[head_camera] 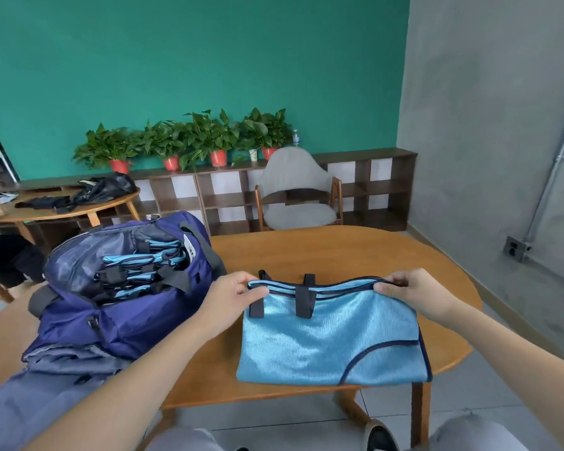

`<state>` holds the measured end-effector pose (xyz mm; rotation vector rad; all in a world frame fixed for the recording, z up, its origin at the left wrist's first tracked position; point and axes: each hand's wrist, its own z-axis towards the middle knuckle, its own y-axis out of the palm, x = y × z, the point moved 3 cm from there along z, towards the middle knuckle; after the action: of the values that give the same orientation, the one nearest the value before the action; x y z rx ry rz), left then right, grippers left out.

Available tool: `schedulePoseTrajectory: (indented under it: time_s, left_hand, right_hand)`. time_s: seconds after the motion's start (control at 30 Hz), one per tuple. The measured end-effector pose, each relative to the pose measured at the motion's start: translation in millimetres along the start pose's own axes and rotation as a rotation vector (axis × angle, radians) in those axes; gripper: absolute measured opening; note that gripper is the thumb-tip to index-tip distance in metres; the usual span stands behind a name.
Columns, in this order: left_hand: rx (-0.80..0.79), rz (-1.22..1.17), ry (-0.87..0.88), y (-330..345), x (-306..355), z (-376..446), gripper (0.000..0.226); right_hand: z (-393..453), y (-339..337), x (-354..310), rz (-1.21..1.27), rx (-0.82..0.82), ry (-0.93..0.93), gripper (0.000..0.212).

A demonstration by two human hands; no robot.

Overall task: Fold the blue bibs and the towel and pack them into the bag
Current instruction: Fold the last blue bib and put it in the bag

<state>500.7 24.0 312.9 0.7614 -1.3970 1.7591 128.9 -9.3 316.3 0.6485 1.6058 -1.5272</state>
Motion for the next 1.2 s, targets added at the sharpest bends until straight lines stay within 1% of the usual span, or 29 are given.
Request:
schedulePoseTrajectory:
  time_s: [0.2, 0.27, 0.37, 0.47, 0.63, 0.7, 0.73, 0.77, 0.8, 0.83, 0.87, 0.93, 1.0, 1.03, 1.1, 1.13, 1.2]
  left_hand:
    - [-0.01, 0.023, -0.068, 25, -45, 66, 0.016]
    - [0.001, 0.036, -0.088, 33, -59, 75, 0.012]
    - [0.045, 0.079, -0.122, 44, -79, 78, 0.009]
    - [0.103, 0.174, -0.121, 48, -88, 76, 0.012]
    - [0.169, 0.095, -0.116, 45, -86, 69, 0.012]
    - [0.223, 0.078, -0.102, 43, -83, 63, 0.014]
    - [0.263, 0.079, -0.084, 42, -81, 57, 0.015]
    - [0.304, 0.086, -0.051, 42, -76, 51, 0.014]
    - [0.338, 0.108, -0.001, 41, -72, 44, 0.01]
    - [0.339, 0.145, 0.073, 42, -67, 36, 0.003]
    - [0.306, 0.192, 0.156, 44, -63, 29, 0.007]
    - [0.158, 0.352, 0.293, 52, -62, 15, 0.031]
    - [0.023, 0.571, 0.367, 59, -62, 8, 0.043]
    - [-0.004, 0.634, 0.371, 61, -62, 8, 0.044]
    - [-0.017, 0.676, 0.368, 59, -59, 10, 0.043]
    - [-0.021, 0.685, 0.372, 58, -58, 11, 0.04]
    - [-0.028, 0.675, 0.376, 57, -56, 15, 0.032]
  right_hand:
    - [65, 9, 43, -0.043, -0.008, 0.087, 0.037]
    - [76, 14, 57, -0.08, 0.0, 0.108, 0.036]
    - [85, 20, 70, -0.157, 0.044, 0.13, 0.029]
    - [91, 26, 75, -0.275, 0.046, 0.105, 0.027]
    - [91, 28, 66, -0.326, 0.042, 0.14, 0.031]
    - [85, 29, 56, -0.434, 0.098, 0.067, 0.034]
    - [80, 31, 49, -0.529, 0.159, -0.032, 0.035]
    - [72, 35, 40, -0.604, 0.213, -0.169, 0.033]
    - [64, 42, 30, -0.631, 0.226, -0.324, 0.029]
    - [56, 51, 20, -0.629, 0.176, -0.456, 0.026]
    - [50, 62, 12, -0.624, 0.088, -0.55, 0.024]
    - [47, 87, 6, -0.65, -0.102, -0.622, 0.021]
    - [52, 105, 7, -0.646, -0.205, -0.564, 0.014]
    - [55, 110, 8, -0.616, -0.238, -0.516, 0.008]
    - [63, 114, 10, -0.554, -0.26, -0.443, 0.008]
    - [67, 115, 11, -0.542, -0.281, -0.41, 0.014]
    - [72, 114, 8, -0.584, -0.357, -0.354, 0.046]
